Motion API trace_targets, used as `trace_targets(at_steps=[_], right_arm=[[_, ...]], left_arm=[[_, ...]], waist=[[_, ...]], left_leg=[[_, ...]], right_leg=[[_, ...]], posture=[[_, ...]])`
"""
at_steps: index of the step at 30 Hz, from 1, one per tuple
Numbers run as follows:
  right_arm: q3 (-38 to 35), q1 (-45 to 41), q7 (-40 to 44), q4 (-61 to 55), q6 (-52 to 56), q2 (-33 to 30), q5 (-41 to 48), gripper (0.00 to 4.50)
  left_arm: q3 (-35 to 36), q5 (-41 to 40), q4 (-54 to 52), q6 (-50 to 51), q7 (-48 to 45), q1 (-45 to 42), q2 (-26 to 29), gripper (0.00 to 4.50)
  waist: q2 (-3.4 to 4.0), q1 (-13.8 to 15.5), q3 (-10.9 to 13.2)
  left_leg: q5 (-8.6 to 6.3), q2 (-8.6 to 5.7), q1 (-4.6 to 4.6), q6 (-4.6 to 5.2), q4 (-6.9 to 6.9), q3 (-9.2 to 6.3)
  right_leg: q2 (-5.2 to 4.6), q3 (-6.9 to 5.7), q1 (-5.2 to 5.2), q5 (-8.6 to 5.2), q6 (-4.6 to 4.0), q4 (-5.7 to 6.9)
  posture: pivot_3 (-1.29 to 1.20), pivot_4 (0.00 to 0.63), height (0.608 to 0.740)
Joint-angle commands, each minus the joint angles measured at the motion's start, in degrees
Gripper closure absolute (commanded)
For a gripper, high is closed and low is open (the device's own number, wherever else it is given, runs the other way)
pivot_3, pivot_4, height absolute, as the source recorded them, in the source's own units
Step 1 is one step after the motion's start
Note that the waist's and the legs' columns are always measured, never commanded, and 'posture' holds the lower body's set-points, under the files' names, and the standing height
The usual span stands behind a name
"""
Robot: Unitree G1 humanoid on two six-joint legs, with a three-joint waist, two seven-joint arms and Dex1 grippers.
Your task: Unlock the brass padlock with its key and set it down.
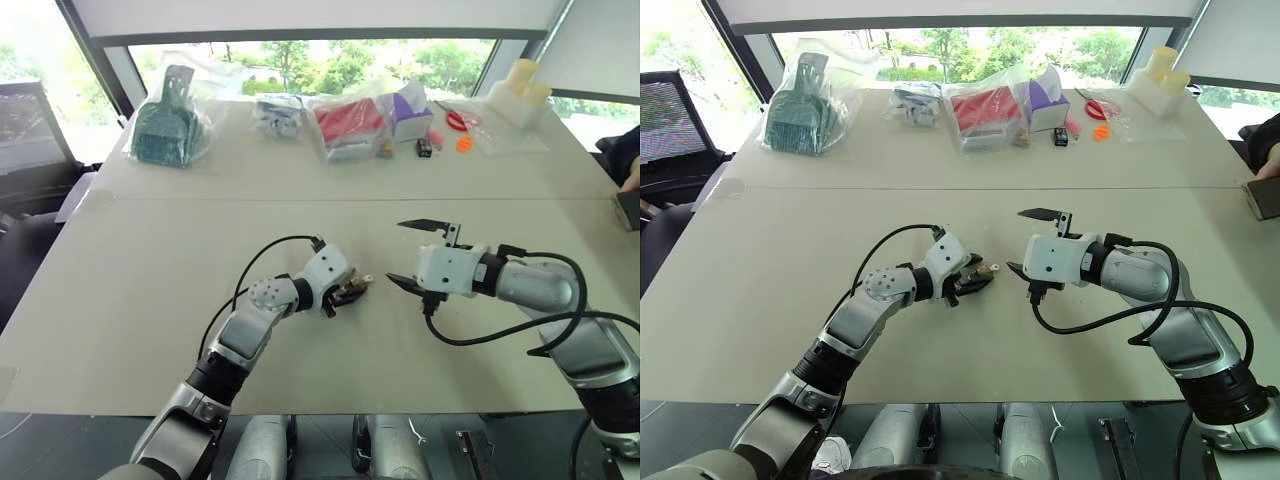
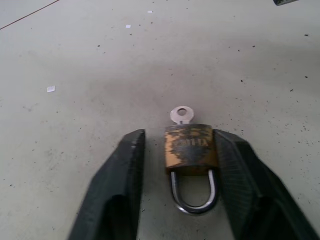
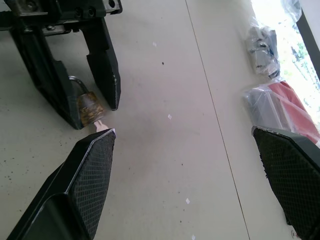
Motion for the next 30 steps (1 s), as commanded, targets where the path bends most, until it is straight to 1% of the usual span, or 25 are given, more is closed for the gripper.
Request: trace_targets(at_steps=[1, 5, 7, 9, 12, 14, 17, 23, 30], right_arm=[[-2.18, 0.01, -0.07, -1.80, -0.29, -0.54, -0.01, 0.00], [-2.04, -0.11, -0.01, -1.61, -0.51, -0.52, -0.07, 0.00], [-1.91, -0.15, 0.06, -1.48, -0.82, -0.48, -0.14, 0.00], [-1.07, -0.11, 0.04, -1.40, -2.21, -0.44, -0.95, 0.00], [0.39, -0.36, -0.45, -0.85, -4.58, 0.17, -2.66, 0.00], [2.32, -0.79, -1.74, -0.28, -7.77, 1.28, -5.38, 0.00], [4.02, -1.72, -3.26, 1.26, -12.14, 2.26, -8.66, 0.00], [5.32, -4.51, -7.05, 3.20, -17.45, 4.98, -13.08, 0.00], [6.32, -5.60, -7.54, 3.24, -18.79, 7.32, -14.81, 0.00]], left_arm=[[-1.10, 1.24, -1.14, 1.12, 0.10, 0.23, 0.64, 3.75], [-1.13, 0.94, -2.96, 1.37, -1.42, 0.35, 2.16, 3.75], [-0.53, 0.08, -3.62, -0.70, -3.93, 0.10, 4.05, 3.75], [0.97, -2.83, -4.34, -4.96, -10.62, -0.68, 7.83, 3.75], [2.75, -6.07, -3.45, -10.73, -17.97, -2.19, 12.01, 3.75], [5.15, -10.73, -2.96, -11.27, -24.99, -4.29, 15.21, 3.75], [7.34, -14.39, -1.78, -11.28, -30.51, -6.71, 17.60, 3.75], [10.48, -16.77, 1.94, -11.46, -33.34, -11.47, 17.81, 3.75], [10.92, -17.76, 2.55, -10.48, -34.07, -13.07, 16.74, 3.75]], waist=[[0.00, 0.00, 0.00], [0.00, -0.03, 0.00], [0.00, -0.15, 0.00], [0.01, -0.21, 0.00], [0.03, -0.14, 0.01], [0.02, 0.07, 0.01], [0.03, 0.04, 0.01], [0.01, -0.09, 0.02], [0.01, -0.06, 0.02]], left_leg=[[0.00, 0.00, 0.00, 0.00, 0.00, 0.00], [0.00, 0.01, 0.00, 0.00, 0.00, 0.00], [0.00, 0.01, 0.00, 0.00, 0.00, 0.00], [0.00, 0.03, 0.00, 0.00, -0.01, 0.01], [0.00, 0.06, -0.01, 0.00, -0.04, 0.02], [0.00, 0.08, -0.02, 0.00, -0.04, 0.01], [0.00, 0.05, -0.05, -0.01, -0.01, 0.02], [0.00, -0.03, -0.06, 0.00, 0.00, 0.06], [0.00, -0.03, -0.06, -0.01, 0.00, 0.06]], right_leg=[[0.00, 0.00, 0.00, 0.00, 0.00, 0.00], [0.00, 0.00, 0.00, -0.01, -0.01, 0.00], [0.00, 0.00, -0.01, -0.01, -0.01, 0.00], [0.06, 0.00, -0.04, -0.02, -0.03, 0.00], [0.10, 0.00, -0.09, -0.02, -0.06, 0.02], [0.10, 0.00, -0.10, -0.02, -0.07, 0.01], [0.06, 0.00, -0.09, -0.03, -0.07, 0.00], [0.08, 0.01, -0.09, -0.01, -0.03, -0.01], [0.12, 0.01, -0.08, 0.01, 0.01, 0.01]], posture=[[0.00, 0.150, 0.740], [0.00, 0.150, 0.740], [0.00, 0.150, 0.740], [0.00, 0.150, 0.740], [0.00, 0.150, 0.740], [0.00, 0.150, 0.740], [0.00, 0.150, 0.740], [0.00, 0.150, 0.740], [0.00, 0.150, 0.740]])
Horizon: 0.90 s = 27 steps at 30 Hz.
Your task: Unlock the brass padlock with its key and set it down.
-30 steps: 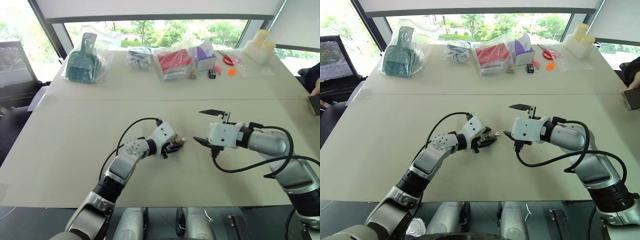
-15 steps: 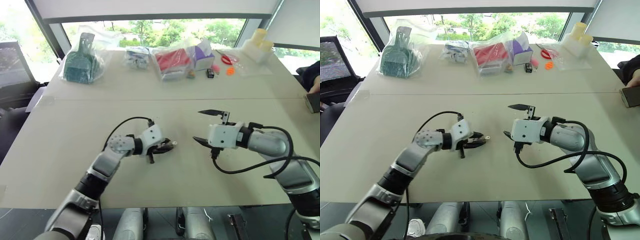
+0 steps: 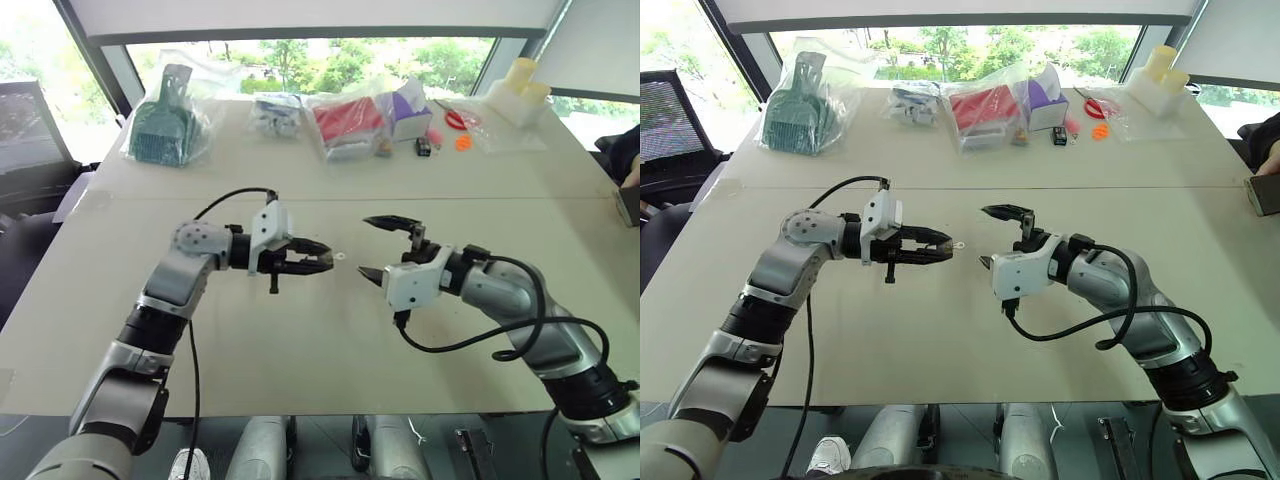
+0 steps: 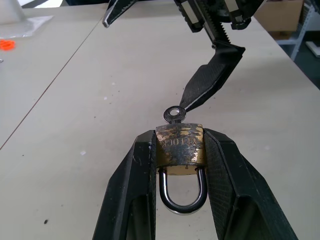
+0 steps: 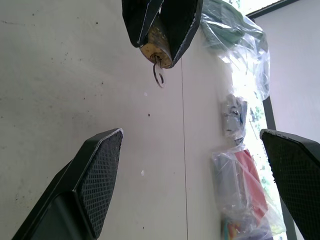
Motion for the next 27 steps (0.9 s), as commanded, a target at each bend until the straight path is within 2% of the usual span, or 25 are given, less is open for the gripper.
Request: trace_targets(at_steps=[1, 6, 9, 12, 14, 16, 17, 23, 27], right_arm=[[0.00, -1.16, -0.57, -1.07, -1.01, 1.03, -0.56, 0.00], [0.41, -2.20, -0.21, -0.68, -1.06, 2.30, -0.96, 0.00], [0.66, -2.95, -0.05, -0.31, -1.33, 2.81, -0.99, 0.78], [0.94, -3.41, 0.16, -0.20, -1.51, 3.03, -0.88, 2.13], [1.00, -3.43, 0.31, -0.48, -1.50, 2.96, -0.74, 3.25], [1.02, -3.44, 0.49, -0.81, -1.31, 2.98, -0.60, 4.15], [1.06, -3.47, 0.62, -0.92, -1.26, 2.99, -0.56, 4.45], [1.47, -3.88, 1.86, -1.29, -0.70, 3.16, 0.02, 4.45], [1.79, -4.82, 5.24, -1.98, 3.22, 4.10, 2.95, 4.45]], left_arm=[[1.65, -1.39, -0.52, -0.31, -0.15, -2.21, -0.45, 3.75], [1.74, -1.43, -0.46, -0.13, 0.04, -2.30, -0.87, 3.75], [1.71, -1.34, -0.57, -0.08, 0.11, -2.10, -1.03, 3.75], [1.61, -1.10, -0.55, -0.29, 0.31, -1.92, -1.09, 3.75], [1.59, -0.93, -0.75, -0.36, 0.53, -1.78, -1.05, 3.75], [1.56, -0.60, -0.68, -0.66, 0.89, -1.74, -1.10, 3.75], [1.51, -0.12, -0.43, -1.16, 1.26, -1.81, -1.18, 3.75], [1.16, 1.65, 0.72, -3.66, 2.11, -2.57, -1.31, 3.75], [0.43, 4.45, 1.46, -10.05, 2.04, -2.99, -1.18, 3.75]], waist=[[0.00, -0.01, 0.00], [0.00, -0.10, 0.00], [0.00, -0.12, 0.00], [0.00, -0.05, 0.00], [0.00, -0.03, 0.00], [0.00, -0.08, 0.00], [0.00, -0.10, 0.00], [0.00, -0.07, 0.00], [0.00, -0.10, 0.00]], left_leg=[[0.00, 0.00, 0.00, 0.00, 0.00, 0.00], [0.00, 0.01, 0.00, 0.00, 0.00, 0.00], [0.00, 0.01, 0.01, 0.00, 0.00, 0.00], [0.00, 0.01, 0.01, 0.00, 0.00, -0.01], [0.00, 0.01, 0.01, 0.00, 0.00, 0.00], [0.00, 0.01, 0.00, 0.00, 0.00, 0.00], [0.00, 0.01, 0.00, 0.00, 0.00, 0.00], [0.00, 0.01, 0.01, 0.00, 0.00, 0.00], [0.00, 0.01, 0.01, 0.00, 0.00, 0.00]], right_leg=[[0.00, 0.00, 0.00, 0.00, -0.01, 0.00], [0.01, 0.00, 0.00, 0.00, 0.00, 0.01], [0.02, 0.00, 0.00, 0.01, 0.01, 0.01], [0.02, 0.00, 0.00, 0.00, 0.00, 0.02], [0.02, 0.00, 0.00, 0.00, 0.00, 0.01], [0.02, 0.00, 0.00, 0.00, 0.00, 0.01], [0.01, 0.00, 0.00, 0.00, 0.00, 0.01], [0.02, 0.00, 0.00, 0.00, 0.00, 0.02], [0.02, 0.00, 0.00, 0.02, 0.02, 0.02]], posture=[[0.00, 0.150, 0.740], [0.00, 0.150, 0.740], [0.00, 0.150, 0.740], [0.00, 0.150, 0.740], [0.00, 0.150, 0.740], [0.00, 0.150, 0.740], [0.00, 0.150, 0.740], [0.00, 0.150, 0.740], [0.00, 0.150, 0.740]])
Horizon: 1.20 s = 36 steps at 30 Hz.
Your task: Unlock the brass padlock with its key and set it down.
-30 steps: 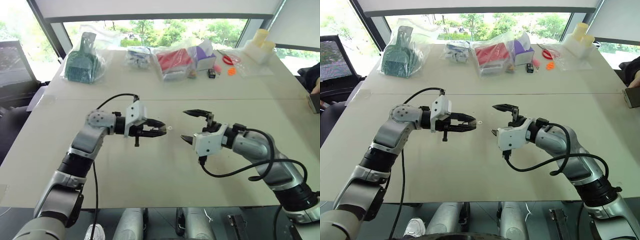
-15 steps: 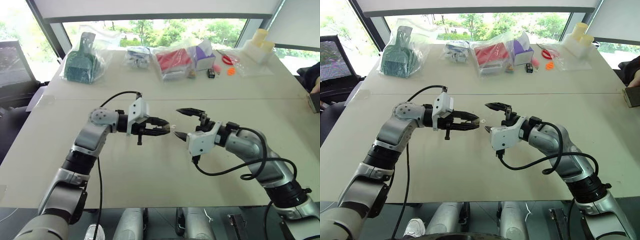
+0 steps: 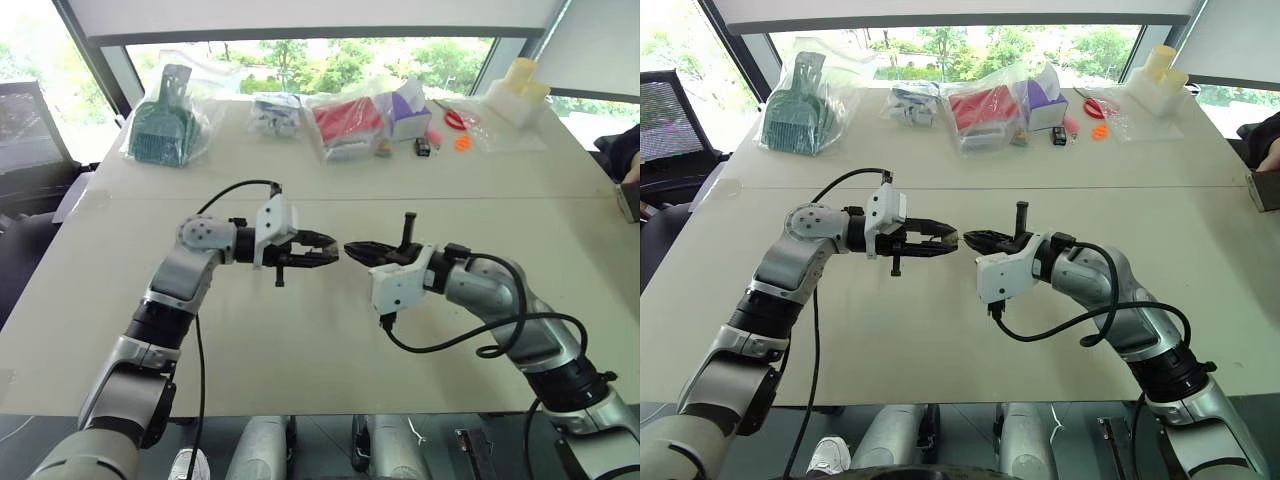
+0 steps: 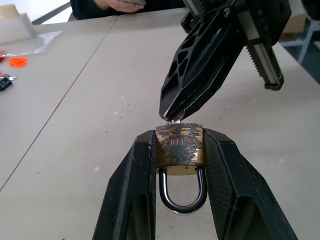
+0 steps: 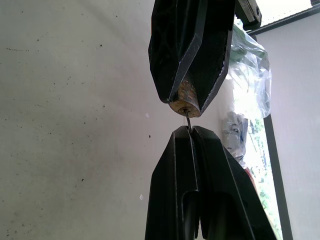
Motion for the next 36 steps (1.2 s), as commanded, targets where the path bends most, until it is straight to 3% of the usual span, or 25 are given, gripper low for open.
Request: trace_targets(at_steps=[1, 10, 14, 19, 22, 26, 29, 35, 36], right_arm=[[-0.33, -2.14, 3.53, -2.76, 3.92, 1.11, 4.41, 4.45], [0.44, -7.23, 12.31, -1.04, 14.00, 1.89, 10.84, 4.45], [-0.36, -7.88, 16.67, -2.60, 24.09, 1.86, 16.17, 4.45], [-0.75, -9.36, 17.45, -3.24, 29.44, 1.32, 18.54, 4.45], [-0.39, -9.96, 14.46, -1.99, 22.76, 0.46, 14.77, 4.45], [0.90, -8.85, 7.92, 2.37, 5.99, -2.14, 6.22, 4.45], [0.75, -7.27, -1.67, 6.61, -8.24, -4.81, -2.10, 3.57], [-0.21, -6.63, -9.29, 9.82, -20.58, -4.96, -5.15, 0.39], [-0.44, -6.93, -10.48, 10.43, -22.14, -4.77, -5.49, 0.02]], left_arm=[[-0.23, 2.52, -0.23, -6.84, 0.33, -1.72, 0.18, 3.75], [-1.37, 6.97, 2.40, -19.45, 0.60, -3.25, -0.14, 3.75], [-1.49, 8.73, 1.88, -24.35, 0.93, -3.88, 0.32, 3.75], [-1.34, 8.26, 0.12, -24.98, 1.19, -3.84, 0.48, 3.75], [-0.56, 5.69, -0.74, -19.50, 0.68, -3.18, 0.74, 3.75], [1.01, -1.57, -4.54, -3.71, -0.72, -1.61, 1.38, 3.75], [1.58, -5.51, -6.10, 4.45, -2.61, -1.12, 2.74, 3.75], [2.43, -8.18, -5.30, 9.39, -3.78, -2.51, 3.21, 3.75], [2.48, -8.18, -4.75, 9.45, -3.90, -2.87, 3.15, 3.75]], waist=[[0.00, 0.03, 0.00], [0.00, 0.07, 0.00], [0.01, 0.07, 0.00], [0.01, 0.03, 0.00], [0.01, 0.07, 0.00], [0.01, 0.04, 0.00], [0.01, -0.04, 0.00], [0.00, -0.86, 0.01], [0.00, -1.06, 0.01]], left_leg=[[0.00, 0.00, 0.00, 0.00, 0.00, 0.00], [0.00, 0.01, 0.00, 0.00, 0.00, 0.00], [0.00, 0.01, 0.00, 0.00, 0.00, 0.01], [0.00, 0.02, 0.00, 0.00, 0.00, 0.01], [0.00, 0.02, 0.00, 0.00, 0.00, 0.00], [0.00, 0.01, -0.01, 0.00, 0.00, 0.01], [0.00, 0.00, 0.00, 0.00, 0.00, 0.02], [0.01, 0.01, 0.00, -0.01, 0.00, 0.01], [0.01, 0.01, 0.00, -0.02, 0.00, 0.00]], right_leg=[[0.00, 0.00, 0.00, 0.05, 0.08, 0.00], [0.00, -0.01, 0.00, 0.07, 0.10, 0.00], [0.00, -0.01, 0.00, 0.08, 0.12, 0.00], [0.00, -0.01, 0.00, 0.09, 0.13, 0.01], [-0.01, -0.01, 0.00, 0.09, 0.14, 0.01], [0.00, -0.01, 0.00, 0.09, 0.16, 0.00], [0.00, -0.01, 0.00, 0.08, 0.18, 0.00], [0.03, 0.00, -0.01, 0.09, 0.18, 0.03], [0.02, -0.01, -0.01, 0.09, 0.18, 0.03]], posture=[[0.00, 0.150, 0.740], [0.00, 0.150, 0.740], [0.00, 0.150, 0.740], [0.00, 0.150, 0.740], [0.00, 0.150, 0.740], [0.00, 0.150, 0.740], [0.00, 0.150, 0.740], [0.00, 0.150, 0.740], [0.00, 0.150, 0.740]])
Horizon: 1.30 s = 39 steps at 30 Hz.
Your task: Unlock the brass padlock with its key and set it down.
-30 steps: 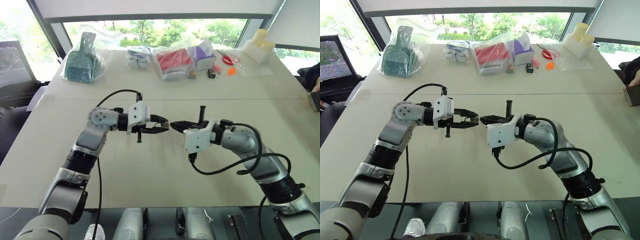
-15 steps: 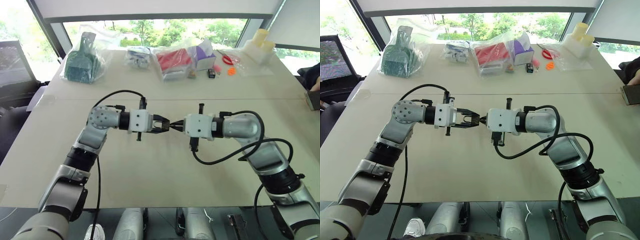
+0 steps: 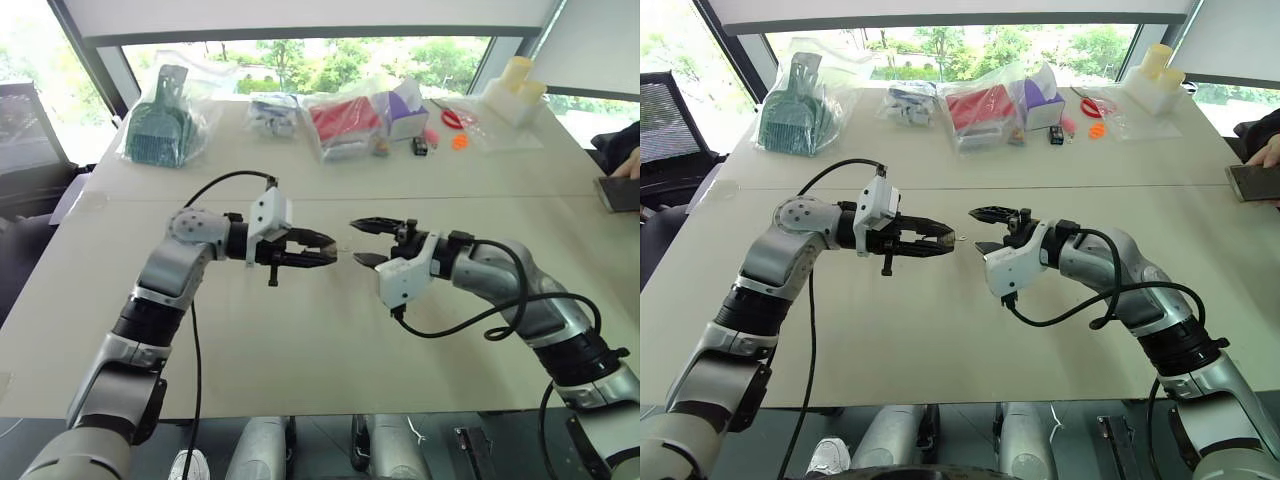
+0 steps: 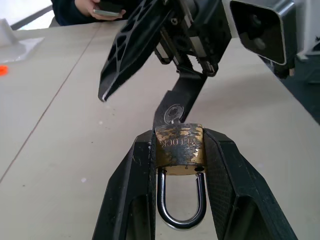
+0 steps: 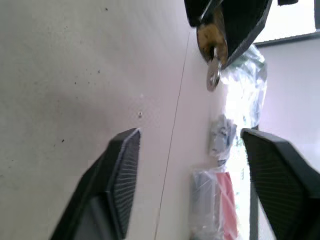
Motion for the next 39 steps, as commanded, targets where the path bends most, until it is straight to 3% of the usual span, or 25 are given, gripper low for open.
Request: trace_targets(at_steps=[1, 11, 14, 21, 31, 32, 34, 38, 39], right_arm=[[-2.01, -1.49, -4.68, 0.89, -6.42, 0.36, -0.85, 0.02], [0.02, -5.14, -5.70, 4.84, -13.04, 2.25, -1.27, 0.02], [0.73, -6.31, -5.34, 5.88, -14.04, 2.99, -1.38, 0.83], [1.63, -7.44, -4.40, 6.70, -15.24, 4.02, -1.35, 4.40], [1.52, -8.04, -4.26, 8.07, -16.41, 4.00, -1.53, 4.49], [1.48, -8.02, -4.23, 8.14, -16.28, 3.98, -1.60, 4.50], [1.44, -7.96, -4.11, 8.38, -15.95, 3.95, -1.59, 4.50], [0.90, -7.72, -4.25, 8.92, -15.43, 3.52, -1.57, 4.50], [0.77, -7.60, -4.24, 9.02, -15.29, 3.38, -1.51, 4.50]], left_arm=[[1.93, -1.37, 0.12, 0.36, -0.73, -2.37, 0.10, 3.75], [1.49, -1.34, 1.33, 0.72, -2.23, -3.40, -0.56, 3.75], [1.47, -1.37, 1.54, 0.92, -2.28, -3.62, -1.02, 3.75], [1.73, -1.56, 1.12, 1.65, -2.32, -3.54, -1.74, 3.75], [1.82, -0.51, 0.80, 3.53, -0.27, -3.19, -1.11, 3.75], [1.97, -0.66, 0.88, 3.95, -0.23, -3.25, -0.90, 2.73], [2.33, -0.72, 0.81, 4.22, -0.20, -3.15, -0.39, 1.97], [4.16, -2.25, -1.08, 6.01, 0.98, -2.37, 0.85, 0.02], [4.94, -3.09, -1.99, 6.68, 1.44, -2.00, 1.16, 0.02]], waist=[[0.00, -0.34, 0.00], [0.00, -0.62, 0.00], [0.00, -0.51, 0.00], [0.00, -0.61, 0.00], [0.00, -0.57, 0.00], [0.00, -0.58, 0.00], [0.00, -0.62, 0.00], [0.00, -0.62, 0.00], [0.00, -0.61, 0.00]], left_leg=[[0.00, 0.00, 0.00, 0.00, 0.00, 0.00], [0.00, 0.01, 0.01, 0.00, 0.00, 0.00], [0.00, 0.01, 0.01, 0.00, 0.00, 0.01], [0.00, 0.00, 0.01, 0.00, 0.00, 0.01], [0.00, 0.01, 0.02, 0.00, 0.00, 0.00], [0.00, 0.01, 0.02, 0.00, 0.00, 0.00], [0.00, 0.01, 0.02, 0.00, 0.00, 0.00], [0.00, 0.01, 0.02, 0.00, 0.00, 0.00], [0.00, 0.02, 0.02, 0.00, 0.00, 0.00]], right_leg=[[0.00, 0.00, 0.00, 0.00, 0.00, 0.00], [0.01, 0.01, 0.00, 0.00, 0.00, 0.01], [0.00, 0.02, 0.00, 0.00, -0.01, 0.01], [0.00, 0.03, 0.01, 0.00, -0.01, 0.01], [0.00, 0.03, 0.01, 0.00, -0.01, 0.01], [0.00, 0.03, 0.01, 0.00, -0.01, 0.01], [0.00, 0.03, 0.01, 0.00, -0.01, 0.02], [0.00, 0.03, 0.01, 0.00, -0.01, 0.02], [0.00, 0.03, 0.01, 0.00, -0.01, 0.02]], posture=[[0.00, 0.150, 0.740], [0.00, 0.150, 0.740], [0.00, 0.150, 0.740], [0.00, 0.150, 0.740], [0.00, 0.150, 0.740], [0.00, 0.150, 0.740], [0.00, 0.150, 0.740], [0.00, 0.150, 0.740], [0.00, 0.150, 0.740]])
